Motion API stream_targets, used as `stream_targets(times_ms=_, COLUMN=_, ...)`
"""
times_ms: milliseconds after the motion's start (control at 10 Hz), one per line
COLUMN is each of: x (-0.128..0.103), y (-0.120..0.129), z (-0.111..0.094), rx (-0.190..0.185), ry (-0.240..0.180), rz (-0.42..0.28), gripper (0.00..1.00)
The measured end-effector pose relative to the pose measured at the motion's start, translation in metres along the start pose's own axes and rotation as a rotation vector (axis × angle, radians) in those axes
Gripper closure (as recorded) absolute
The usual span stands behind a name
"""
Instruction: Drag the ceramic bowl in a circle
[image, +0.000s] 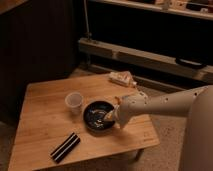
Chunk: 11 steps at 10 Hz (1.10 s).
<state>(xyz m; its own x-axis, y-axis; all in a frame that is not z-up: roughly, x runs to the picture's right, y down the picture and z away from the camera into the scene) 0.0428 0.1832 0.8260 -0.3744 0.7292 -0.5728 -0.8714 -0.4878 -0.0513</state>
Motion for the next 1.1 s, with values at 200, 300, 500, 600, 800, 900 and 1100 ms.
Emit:
stream_targets(times_ms=200, x=-0.002, y=-0.001, z=0.007, rx=0.001, ry=0.009, rz=0.001, gripper=0.36)
stream_targets(times_ms=300, x=-0.003, y=-0.001, z=0.009, rx=0.000, ry=0.011, rz=0.001, gripper=0.45)
stream_targets(times_ms=500, x=-0.004, y=0.000, z=0.011, rx=0.007, ry=0.013, rz=-0.004, gripper=0.65)
stream_targets(times_ms=600, x=-0.004, y=0.004, z=0.013, rx=0.013, ry=0.015, rz=-0.018, gripper=0.75)
stream_targets(times_ms=800, x=-0.005, y=0.014, z=0.013, rx=0.023, ry=0.015, rz=-0.043, gripper=0.96)
stream_targets(times_ms=900, x=-0.006, y=0.017, z=0.013, rx=0.036, ry=0.014, rz=-0.059, gripper=1.00)
stream_targets(times_ms=1100, x=-0.002, y=0.046, z=0.015, rx=0.048, ry=0.030, rz=-0.141, gripper=1.00)
